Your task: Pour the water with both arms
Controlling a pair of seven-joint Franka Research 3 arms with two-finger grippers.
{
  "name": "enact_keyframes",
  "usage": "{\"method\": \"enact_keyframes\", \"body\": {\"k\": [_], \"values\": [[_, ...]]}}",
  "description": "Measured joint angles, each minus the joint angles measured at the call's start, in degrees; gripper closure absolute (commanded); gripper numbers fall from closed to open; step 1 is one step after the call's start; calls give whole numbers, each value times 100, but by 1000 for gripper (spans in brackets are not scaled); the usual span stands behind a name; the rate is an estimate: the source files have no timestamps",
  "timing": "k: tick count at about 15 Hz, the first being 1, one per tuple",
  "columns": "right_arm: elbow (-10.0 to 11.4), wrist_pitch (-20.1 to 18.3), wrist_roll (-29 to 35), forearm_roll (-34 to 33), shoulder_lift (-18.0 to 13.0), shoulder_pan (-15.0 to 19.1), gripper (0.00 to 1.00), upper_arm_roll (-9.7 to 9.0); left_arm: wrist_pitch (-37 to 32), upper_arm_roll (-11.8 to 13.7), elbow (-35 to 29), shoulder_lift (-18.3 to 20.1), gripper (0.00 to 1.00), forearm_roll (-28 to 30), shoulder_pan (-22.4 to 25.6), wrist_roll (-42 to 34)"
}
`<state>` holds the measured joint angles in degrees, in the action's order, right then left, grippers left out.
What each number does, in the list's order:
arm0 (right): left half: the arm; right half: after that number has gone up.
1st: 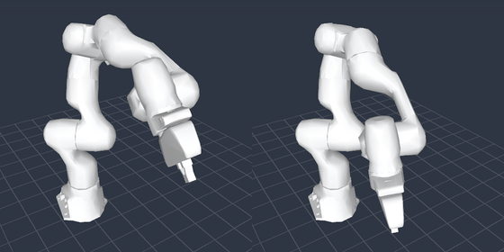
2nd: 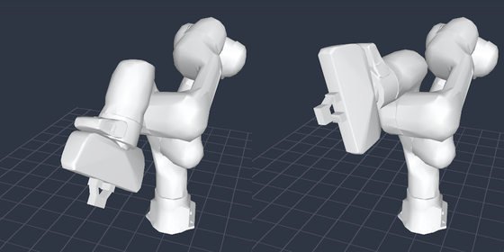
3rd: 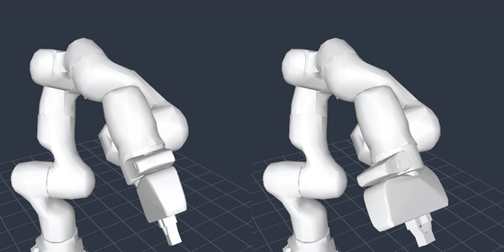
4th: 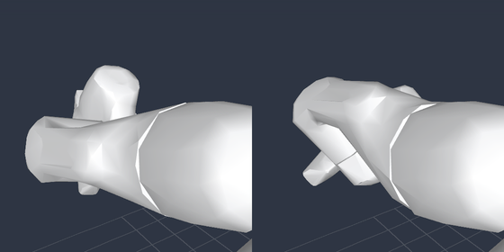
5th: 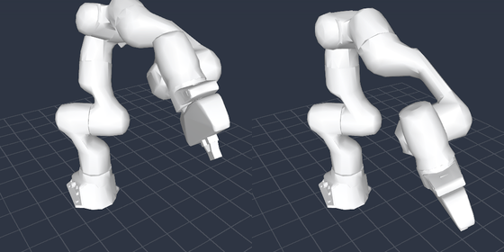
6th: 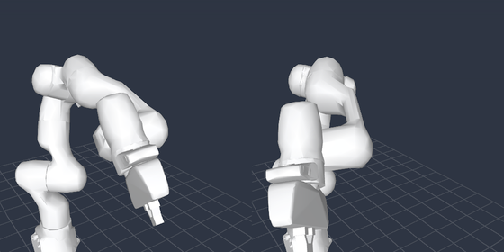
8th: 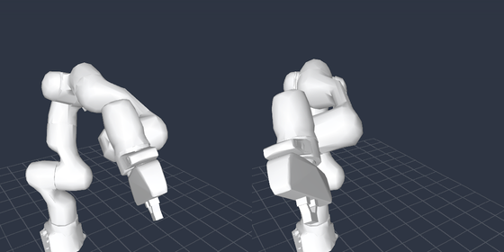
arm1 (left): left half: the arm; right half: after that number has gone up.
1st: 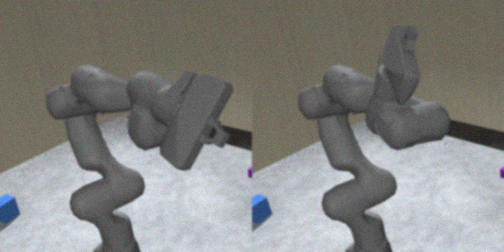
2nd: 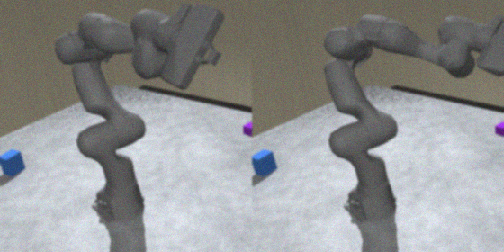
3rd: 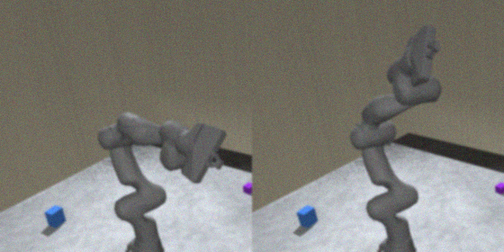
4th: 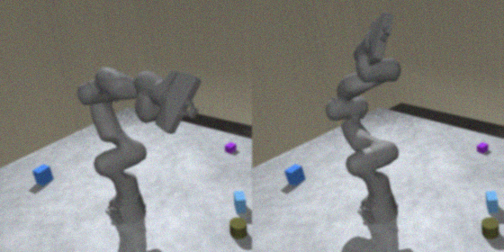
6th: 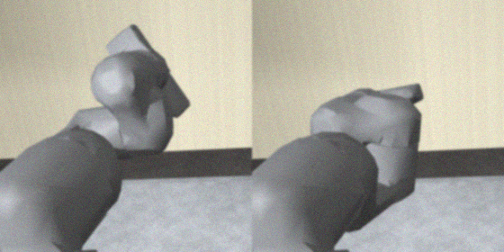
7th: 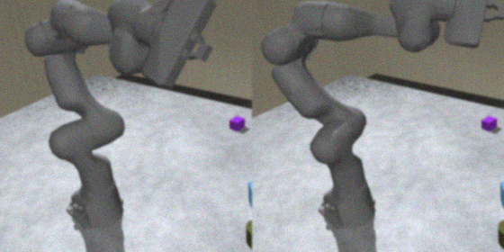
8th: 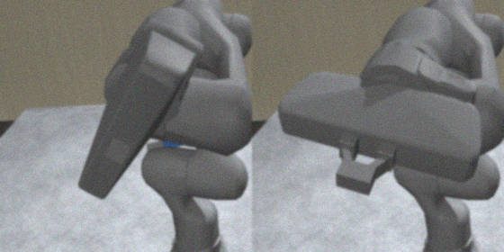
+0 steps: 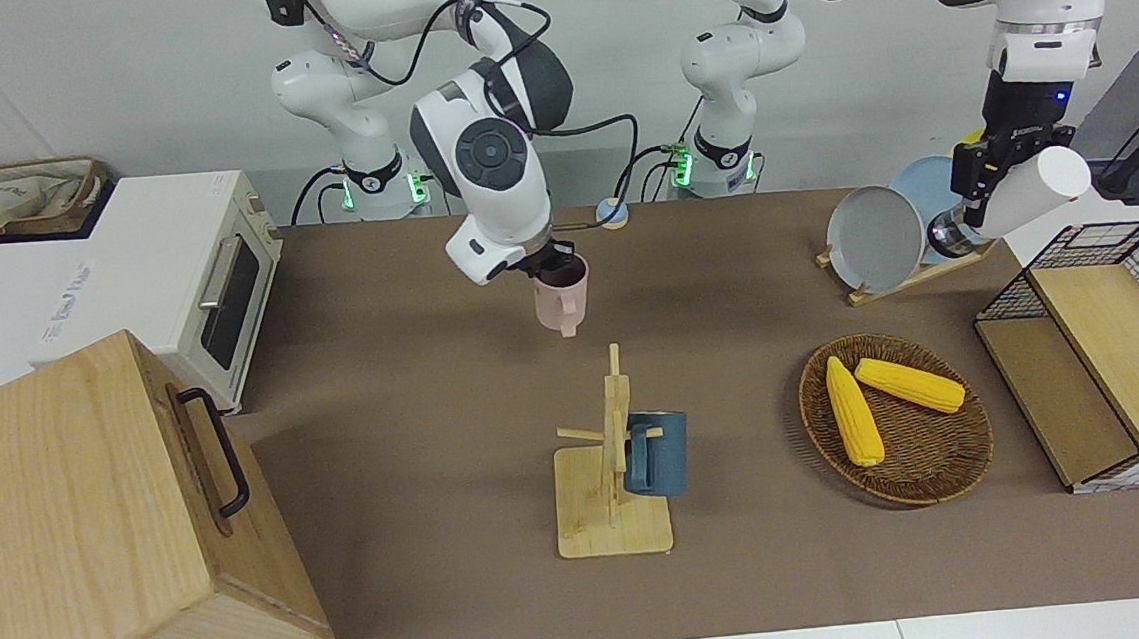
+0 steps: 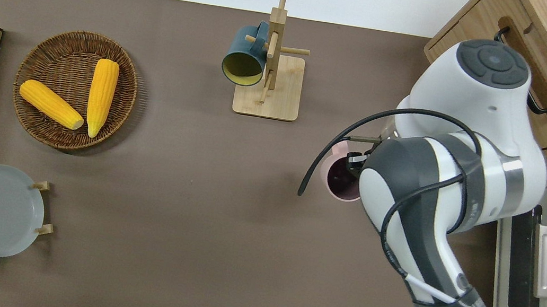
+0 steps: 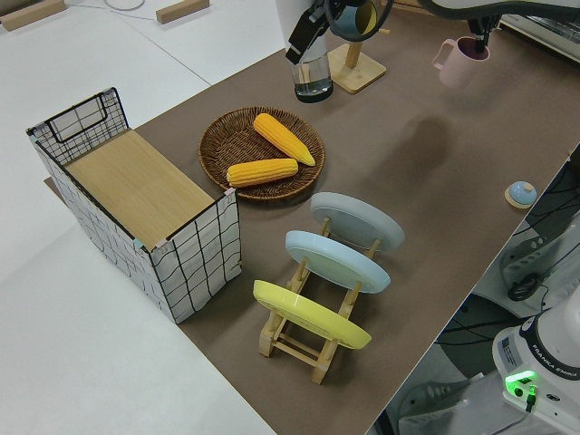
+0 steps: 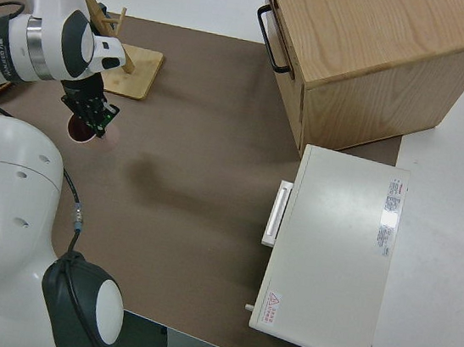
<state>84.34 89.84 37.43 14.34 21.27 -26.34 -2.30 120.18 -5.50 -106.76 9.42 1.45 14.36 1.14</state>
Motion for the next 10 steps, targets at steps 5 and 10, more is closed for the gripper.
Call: {"method": "enact_keyframes", "body": {"k": [5, 10], "values": [[-154, 658, 975, 646, 366, -628, 1000, -12, 1, -236, -542, 347, 978, -63, -2, 132], [-506, 1417, 1596, 1024, 974, -1170, 1000, -9, 2, -688, -1129, 675, 978, -74, -13, 249]]}}
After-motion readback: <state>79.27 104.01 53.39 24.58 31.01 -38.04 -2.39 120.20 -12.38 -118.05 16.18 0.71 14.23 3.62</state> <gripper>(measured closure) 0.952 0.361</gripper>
